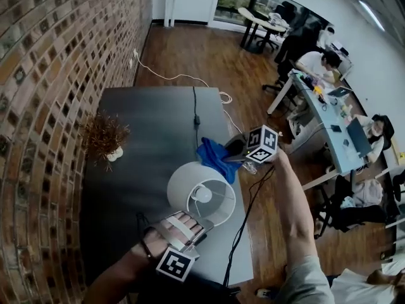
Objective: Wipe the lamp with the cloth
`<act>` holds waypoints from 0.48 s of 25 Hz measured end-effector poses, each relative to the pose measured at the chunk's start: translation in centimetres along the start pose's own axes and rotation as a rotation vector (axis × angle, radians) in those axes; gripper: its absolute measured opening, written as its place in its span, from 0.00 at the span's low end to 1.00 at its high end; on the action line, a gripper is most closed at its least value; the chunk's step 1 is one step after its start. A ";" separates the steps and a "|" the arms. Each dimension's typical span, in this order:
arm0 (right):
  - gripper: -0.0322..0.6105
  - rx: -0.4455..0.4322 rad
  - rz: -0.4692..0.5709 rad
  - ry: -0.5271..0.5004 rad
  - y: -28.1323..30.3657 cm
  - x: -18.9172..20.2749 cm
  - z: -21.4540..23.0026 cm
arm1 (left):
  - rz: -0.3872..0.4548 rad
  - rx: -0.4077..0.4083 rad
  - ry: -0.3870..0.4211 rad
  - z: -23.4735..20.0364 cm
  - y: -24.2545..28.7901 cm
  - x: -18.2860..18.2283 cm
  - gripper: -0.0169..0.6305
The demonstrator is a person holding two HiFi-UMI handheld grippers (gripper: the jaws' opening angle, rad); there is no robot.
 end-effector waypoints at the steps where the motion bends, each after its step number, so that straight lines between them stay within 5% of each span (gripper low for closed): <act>1: 0.22 0.011 0.002 -0.069 -1.9 -1.7 -0.8 | 0.004 0.005 -0.002 -0.1 0.1 -0.2 0.35; 6: 0.22 -0.087 0.067 -0.461 -9.2 -15.2 -8.7 | 0.001 -0.003 0.041 -0.5 0.3 -0.1 0.34; 9: 0.22 -0.182 -0.076 -0.504 -6.7 -17.5 -10.4 | -0.009 0.005 0.057 -0.3 0.4 0.0 0.34; 12: 0.22 -0.228 -0.267 -0.470 -1.5 -14.9 -7.7 | -0.008 0.004 0.061 -0.4 0.6 -0.1 0.34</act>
Point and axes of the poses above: the fingertips, and each gripper's own axes: y forward along the fingers, z to its right, x out of its underside, the point moved 7 cm from there along -y, backward along the fingers, and after that the axes turned 2 degrees about -x, right-handed, at the moved point
